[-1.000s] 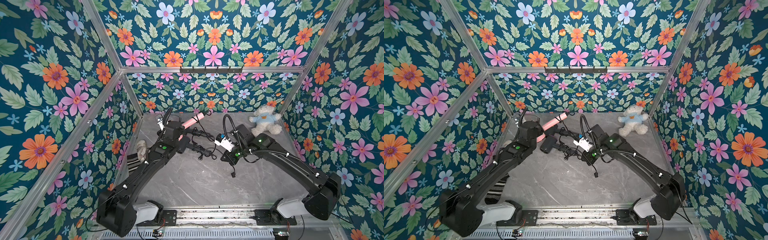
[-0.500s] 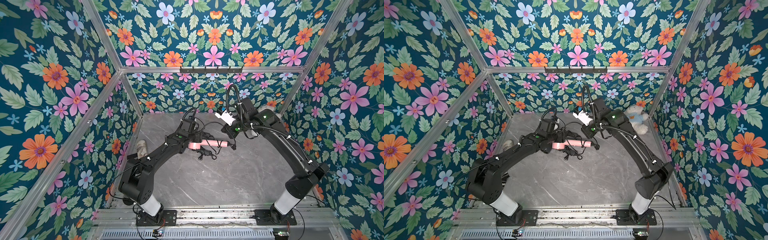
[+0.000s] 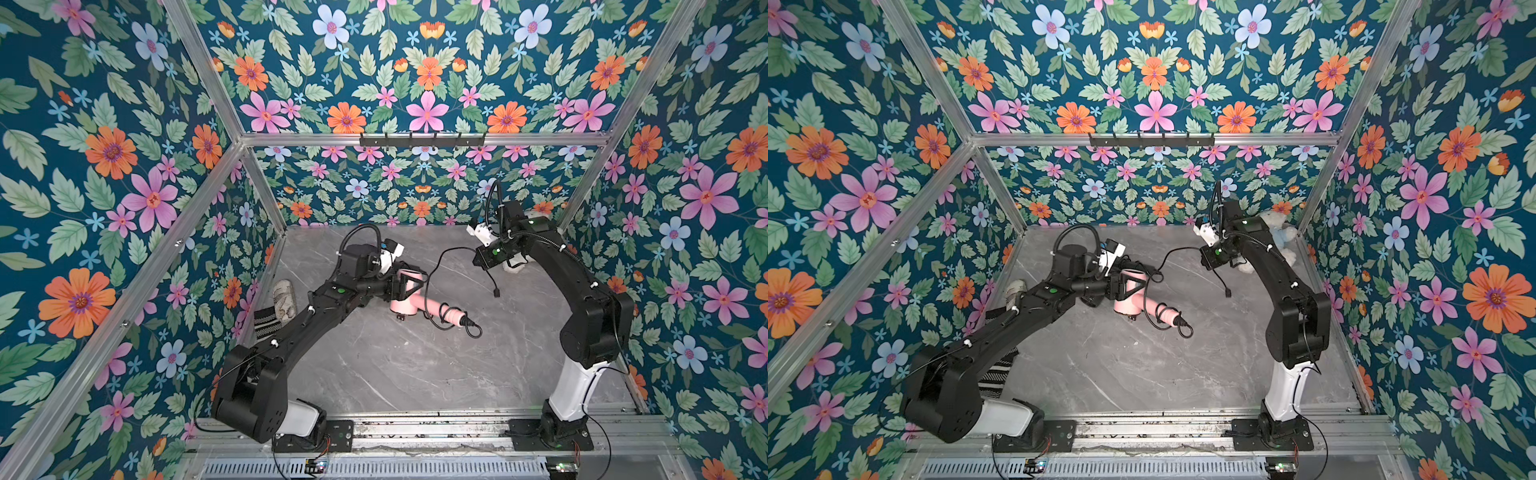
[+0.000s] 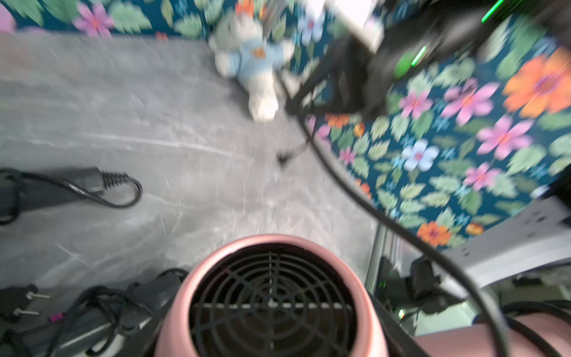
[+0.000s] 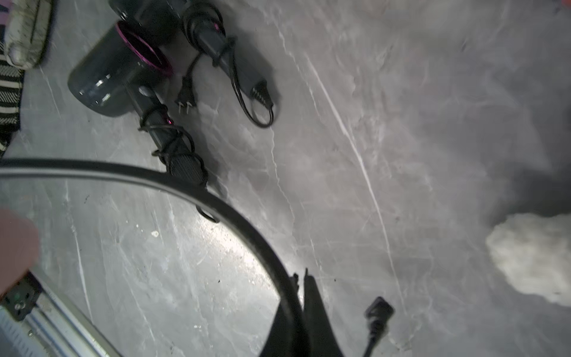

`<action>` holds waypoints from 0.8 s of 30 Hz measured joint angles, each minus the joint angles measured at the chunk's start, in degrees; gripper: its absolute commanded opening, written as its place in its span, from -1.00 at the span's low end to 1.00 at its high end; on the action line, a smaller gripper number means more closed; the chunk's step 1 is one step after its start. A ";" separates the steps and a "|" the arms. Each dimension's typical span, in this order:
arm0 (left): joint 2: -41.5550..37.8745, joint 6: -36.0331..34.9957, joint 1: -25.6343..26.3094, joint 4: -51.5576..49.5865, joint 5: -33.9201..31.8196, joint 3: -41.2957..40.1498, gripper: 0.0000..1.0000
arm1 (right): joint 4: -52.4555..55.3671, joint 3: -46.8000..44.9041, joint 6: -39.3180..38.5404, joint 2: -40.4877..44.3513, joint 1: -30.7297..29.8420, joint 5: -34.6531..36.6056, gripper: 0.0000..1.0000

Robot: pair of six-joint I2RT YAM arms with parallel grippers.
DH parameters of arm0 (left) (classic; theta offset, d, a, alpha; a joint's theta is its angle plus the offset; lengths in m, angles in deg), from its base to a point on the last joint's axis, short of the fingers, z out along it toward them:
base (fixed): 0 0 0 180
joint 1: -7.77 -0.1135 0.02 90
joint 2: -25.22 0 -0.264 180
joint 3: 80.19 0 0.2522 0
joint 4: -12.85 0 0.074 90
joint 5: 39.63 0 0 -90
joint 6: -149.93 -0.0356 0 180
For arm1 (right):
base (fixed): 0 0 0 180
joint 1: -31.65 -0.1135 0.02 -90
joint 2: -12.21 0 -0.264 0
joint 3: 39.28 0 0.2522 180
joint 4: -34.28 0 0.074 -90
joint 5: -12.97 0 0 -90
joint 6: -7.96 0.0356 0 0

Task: Wrap the cord around the hair dryer
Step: Wrap the power cord around the hair dryer.

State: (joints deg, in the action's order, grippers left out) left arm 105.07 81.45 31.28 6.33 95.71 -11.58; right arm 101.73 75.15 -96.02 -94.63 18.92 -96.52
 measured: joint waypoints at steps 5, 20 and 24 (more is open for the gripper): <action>-2.14 15.41 -7.21 15.61 -1.68 -5.18 -1.00 | -4.46 -9.18 1.81 1.68 0.13 -1.55 -1.00; -8.92 27.67 -11.02 10.43 -36.17 -7.93 -1.00 | -4.76 -21.59 6.01 7.76 -5.07 3.56 -1.00; -9.46 25.49 -10.99 3.78 -49.48 -8.55 -1.00 | -0.66 -20.94 5.68 10.60 -9.33 5.75 -1.00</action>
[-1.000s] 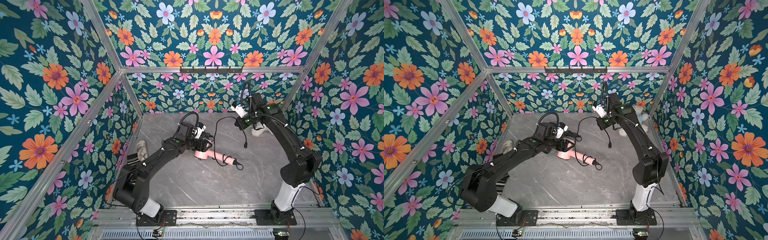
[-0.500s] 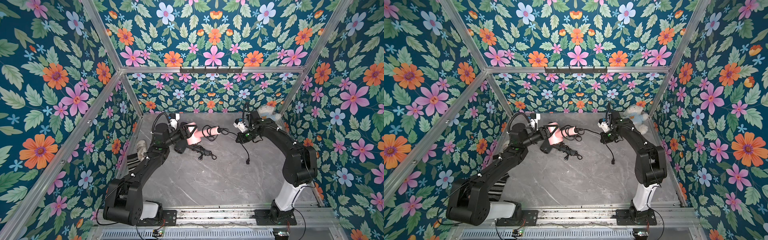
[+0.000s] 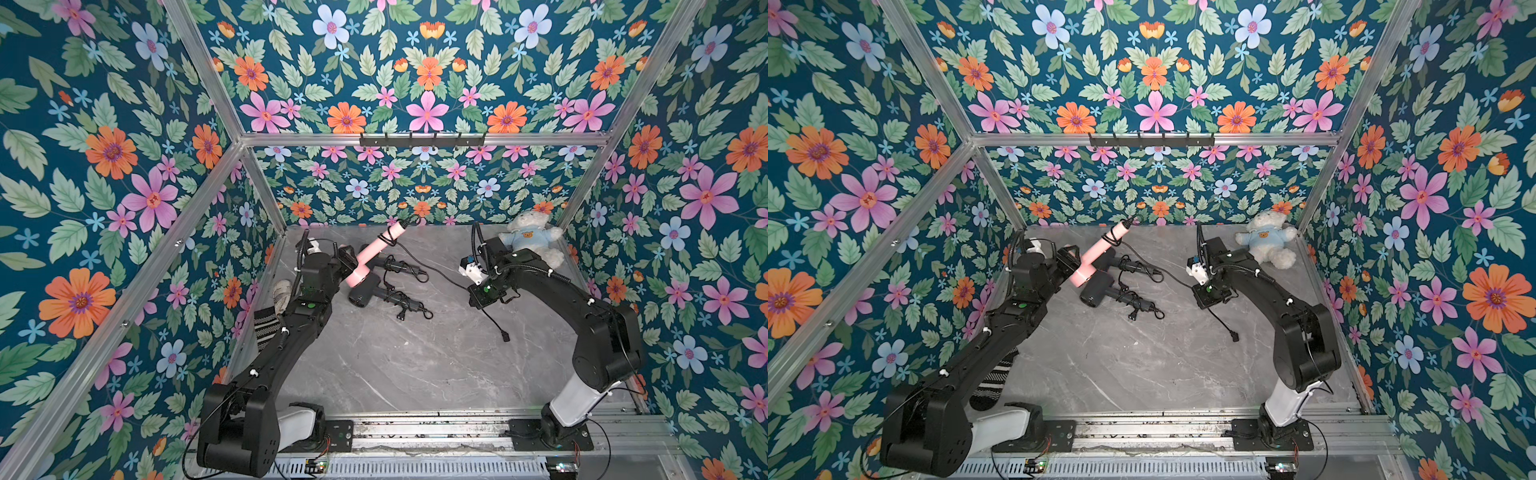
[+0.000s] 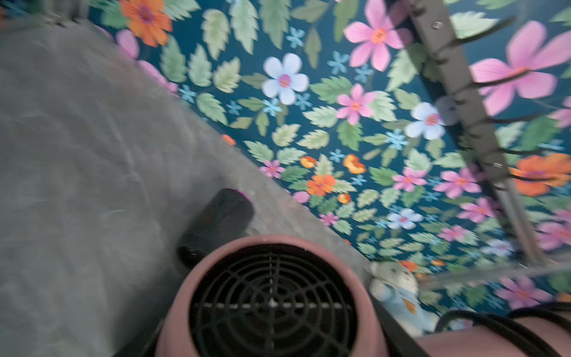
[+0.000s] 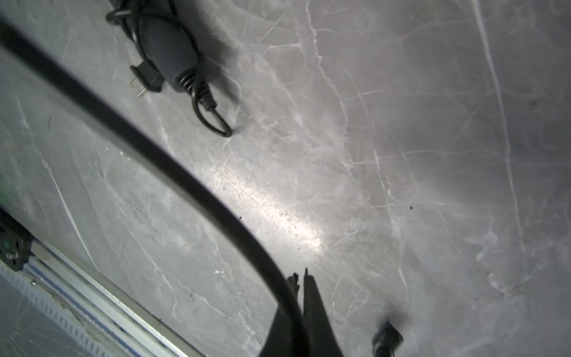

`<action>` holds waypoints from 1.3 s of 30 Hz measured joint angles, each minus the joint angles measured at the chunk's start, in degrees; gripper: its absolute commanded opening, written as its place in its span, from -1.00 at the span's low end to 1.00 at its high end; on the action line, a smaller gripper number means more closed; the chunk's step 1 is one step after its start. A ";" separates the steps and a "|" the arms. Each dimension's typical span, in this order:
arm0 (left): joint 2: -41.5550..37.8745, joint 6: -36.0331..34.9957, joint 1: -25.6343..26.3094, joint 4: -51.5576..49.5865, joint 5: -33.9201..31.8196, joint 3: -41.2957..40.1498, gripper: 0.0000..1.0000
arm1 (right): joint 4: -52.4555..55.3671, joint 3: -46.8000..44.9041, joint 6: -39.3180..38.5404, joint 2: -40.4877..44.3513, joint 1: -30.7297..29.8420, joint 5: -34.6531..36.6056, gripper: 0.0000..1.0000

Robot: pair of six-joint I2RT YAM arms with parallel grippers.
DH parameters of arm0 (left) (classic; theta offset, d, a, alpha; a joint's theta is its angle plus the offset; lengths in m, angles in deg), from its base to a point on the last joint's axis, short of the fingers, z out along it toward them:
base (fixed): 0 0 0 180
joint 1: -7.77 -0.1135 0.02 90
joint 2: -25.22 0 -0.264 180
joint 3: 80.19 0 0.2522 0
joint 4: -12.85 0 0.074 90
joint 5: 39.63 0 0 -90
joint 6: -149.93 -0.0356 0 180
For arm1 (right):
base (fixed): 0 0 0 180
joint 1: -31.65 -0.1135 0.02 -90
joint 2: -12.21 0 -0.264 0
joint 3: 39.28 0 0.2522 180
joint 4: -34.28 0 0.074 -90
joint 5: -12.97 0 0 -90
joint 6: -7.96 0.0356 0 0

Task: Wrap the cord around the hair dryer
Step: Wrap the power cord around the hair dryer.

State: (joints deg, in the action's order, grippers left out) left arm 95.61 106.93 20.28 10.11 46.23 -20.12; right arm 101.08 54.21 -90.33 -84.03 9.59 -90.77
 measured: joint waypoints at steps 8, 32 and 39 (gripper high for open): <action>2.95 -0.74 2.69 -6.40 -16.59 -2.05 -1.00 | 11.47 8.22 -0.94 5.20 -9.73 1.99 -1.00; 15.93 -28.37 17.55 -18.62 -26.21 13.25 -1.00 | 28.50 55.89 -12.81 -12.39 -15.91 12.50 -1.00; 17.46 -37.22 21.27 -19.67 -16.17 15.02 -1.00 | 29.77 71.87 -13.46 -23.69 -11.23 11.26 -1.00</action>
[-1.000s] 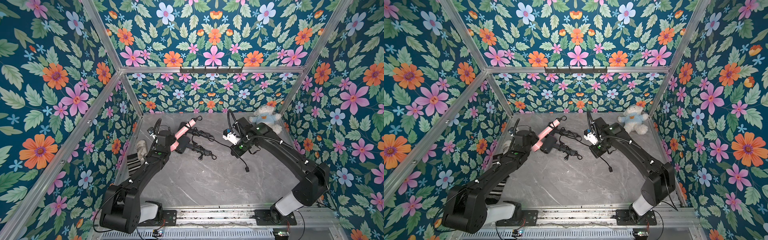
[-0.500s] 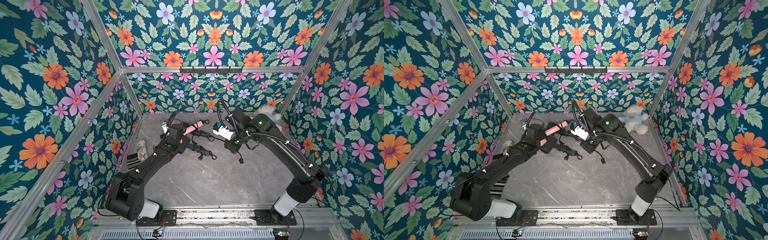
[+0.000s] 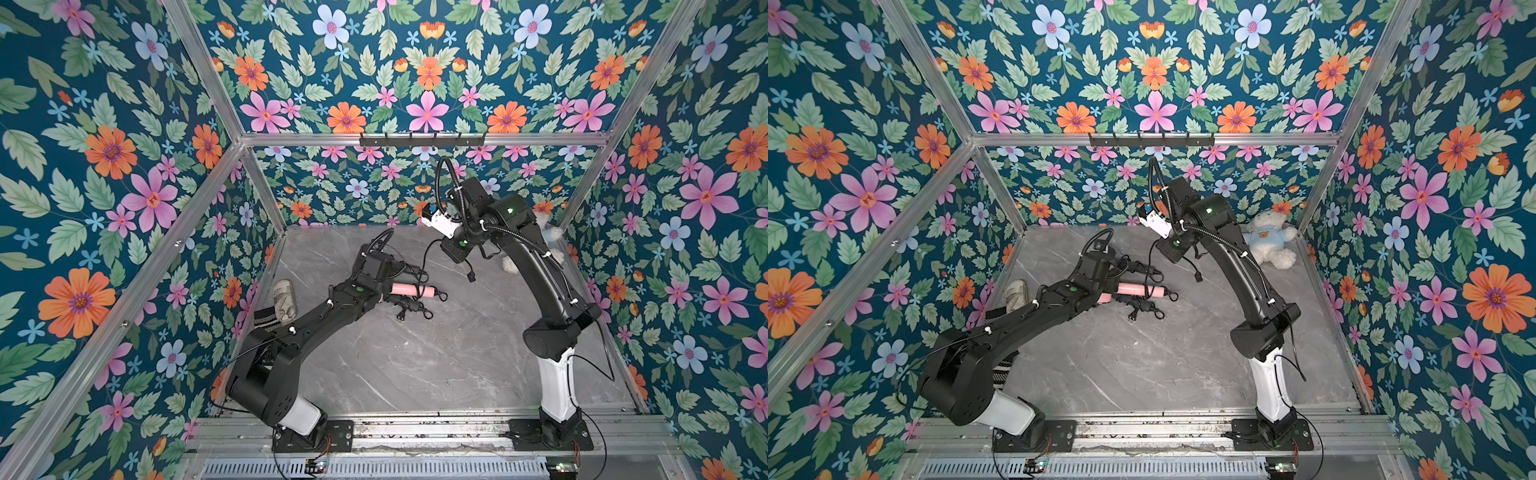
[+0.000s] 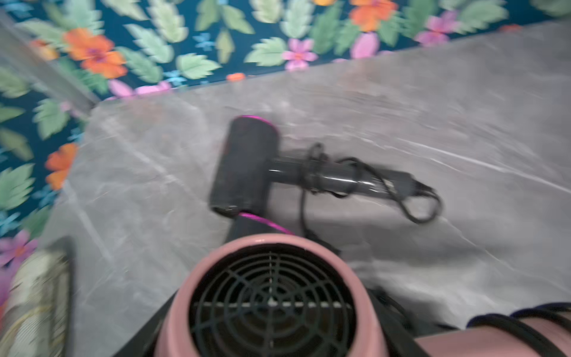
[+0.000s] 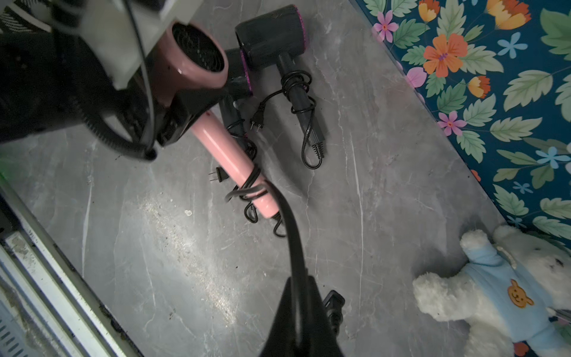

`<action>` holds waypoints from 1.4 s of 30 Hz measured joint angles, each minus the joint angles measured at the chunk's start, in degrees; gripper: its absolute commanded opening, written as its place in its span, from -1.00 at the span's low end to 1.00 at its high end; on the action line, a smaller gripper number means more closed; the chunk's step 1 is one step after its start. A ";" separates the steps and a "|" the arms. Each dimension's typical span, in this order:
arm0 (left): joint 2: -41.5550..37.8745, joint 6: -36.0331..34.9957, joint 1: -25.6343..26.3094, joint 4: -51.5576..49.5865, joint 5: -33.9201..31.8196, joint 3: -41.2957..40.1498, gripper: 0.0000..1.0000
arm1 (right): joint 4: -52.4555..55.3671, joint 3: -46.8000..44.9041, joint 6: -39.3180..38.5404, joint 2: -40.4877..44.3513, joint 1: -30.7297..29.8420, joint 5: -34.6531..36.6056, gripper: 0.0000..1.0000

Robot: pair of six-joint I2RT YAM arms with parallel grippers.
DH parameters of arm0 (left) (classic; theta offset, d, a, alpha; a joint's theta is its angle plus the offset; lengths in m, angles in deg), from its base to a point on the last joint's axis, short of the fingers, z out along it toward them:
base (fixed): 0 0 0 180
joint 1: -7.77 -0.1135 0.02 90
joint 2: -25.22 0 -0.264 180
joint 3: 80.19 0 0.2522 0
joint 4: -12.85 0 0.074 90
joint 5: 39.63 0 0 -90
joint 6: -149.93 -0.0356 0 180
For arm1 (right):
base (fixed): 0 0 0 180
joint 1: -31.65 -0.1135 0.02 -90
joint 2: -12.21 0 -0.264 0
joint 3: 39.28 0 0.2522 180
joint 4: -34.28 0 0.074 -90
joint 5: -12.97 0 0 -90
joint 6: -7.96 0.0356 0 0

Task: Wrap the cord around the hair dryer
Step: Wrap the power cord around the hair dryer.

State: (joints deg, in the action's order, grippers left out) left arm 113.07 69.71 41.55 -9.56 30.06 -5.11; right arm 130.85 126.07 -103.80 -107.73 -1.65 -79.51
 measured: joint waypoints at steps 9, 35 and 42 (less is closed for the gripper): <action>-2.34 -5.90 2.45 -2.27 20.13 -0.96 -1.00 | -6.29 -9.79 2.43 -1.27 7.56 -2.49 -1.00; -18.84 32.59 -14.38 30.21 37.00 -18.27 -1.00 | -47.69 -70.07 14.29 17.94 16.24 -23.67 -1.00; -15.98 43.65 -13.07 24.76 25.55 -18.64 -1.00 | -56.98 -77.70 20.02 20.96 15.74 -24.76 -1.00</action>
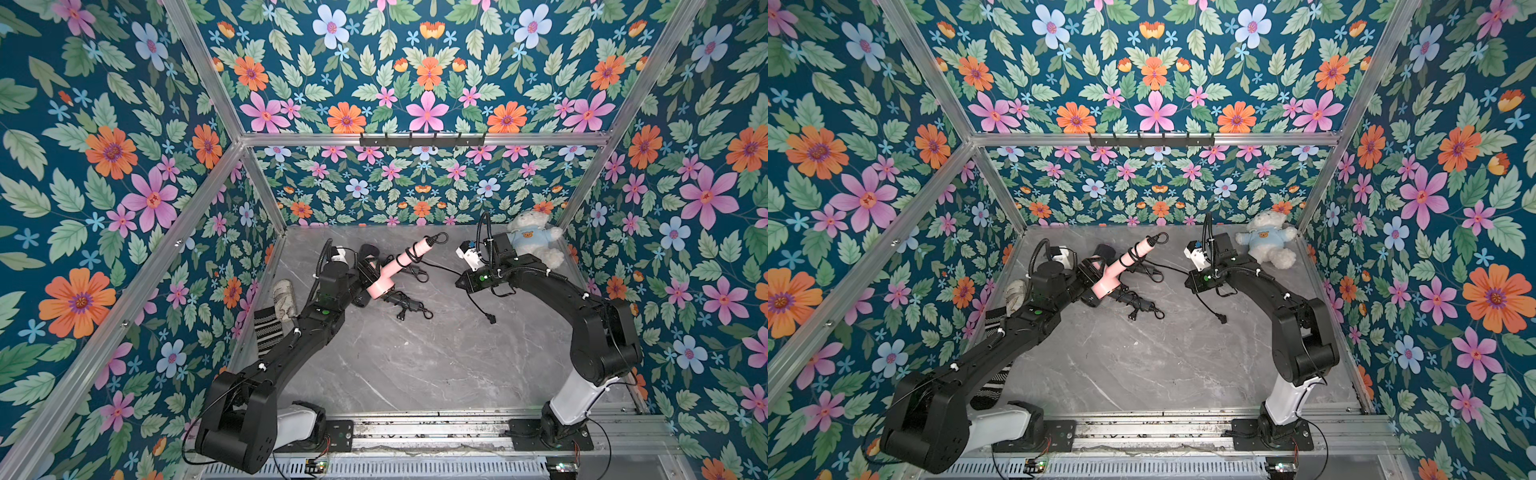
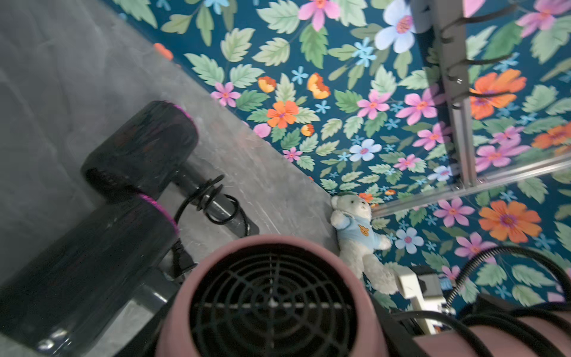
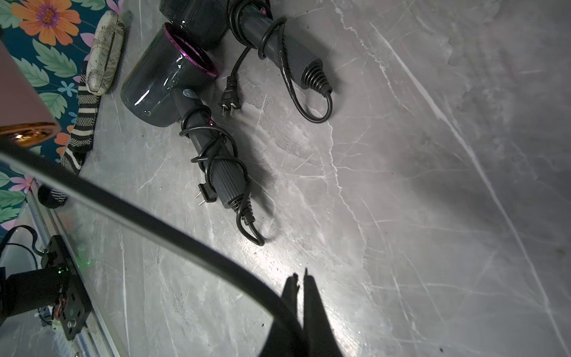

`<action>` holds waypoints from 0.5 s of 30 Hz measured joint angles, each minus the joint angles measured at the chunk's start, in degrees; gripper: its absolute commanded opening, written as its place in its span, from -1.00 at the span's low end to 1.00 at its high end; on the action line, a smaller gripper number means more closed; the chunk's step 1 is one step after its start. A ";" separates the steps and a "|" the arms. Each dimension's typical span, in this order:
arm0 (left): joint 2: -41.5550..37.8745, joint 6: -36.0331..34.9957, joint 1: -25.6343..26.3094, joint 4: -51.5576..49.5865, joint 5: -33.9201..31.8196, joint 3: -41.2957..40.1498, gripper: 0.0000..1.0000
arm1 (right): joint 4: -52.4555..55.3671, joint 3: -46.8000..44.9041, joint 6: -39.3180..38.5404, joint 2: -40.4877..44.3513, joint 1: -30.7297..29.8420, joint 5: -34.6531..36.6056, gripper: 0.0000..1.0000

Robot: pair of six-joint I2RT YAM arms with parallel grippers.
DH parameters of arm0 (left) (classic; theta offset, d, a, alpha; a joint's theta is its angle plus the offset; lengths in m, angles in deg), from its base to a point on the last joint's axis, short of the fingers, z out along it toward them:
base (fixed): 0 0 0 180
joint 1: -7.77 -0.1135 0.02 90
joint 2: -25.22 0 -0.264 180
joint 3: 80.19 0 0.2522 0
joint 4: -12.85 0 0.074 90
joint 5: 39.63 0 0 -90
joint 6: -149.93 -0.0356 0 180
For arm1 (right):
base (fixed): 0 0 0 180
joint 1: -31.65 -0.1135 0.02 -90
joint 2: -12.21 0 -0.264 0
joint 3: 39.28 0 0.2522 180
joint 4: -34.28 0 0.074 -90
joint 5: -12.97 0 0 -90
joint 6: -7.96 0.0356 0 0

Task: Wrap the cord around the hair dryer
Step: Wrap the power cord around the hair dryer.

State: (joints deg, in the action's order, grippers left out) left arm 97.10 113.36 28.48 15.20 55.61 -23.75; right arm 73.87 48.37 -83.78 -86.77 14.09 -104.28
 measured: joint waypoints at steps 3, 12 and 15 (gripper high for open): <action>-0.09 0.66 1.70 -3.54 -6.91 1.62 -1.00 | -0.39 -0.59 0.24 0.59 -1.92 1.05 -1.00; 2.91 -4.76 7.45 -16.41 -33.24 8.20 -1.00 | 9.01 5.42 -1.88 2.40 -12.13 10.19 -1.00; 4.07 -7.54 8.70 -20.04 -39.17 8.72 -1.00 | 13.35 10.58 -3.43 2.40 -14.82 12.55 -1.00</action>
State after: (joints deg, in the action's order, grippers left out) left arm 101.16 105.82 37.18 -4.84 16.44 -15.03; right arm 87.22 58.95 -87.21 -84.36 -0.73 -91.73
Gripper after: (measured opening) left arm 0.758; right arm 0.071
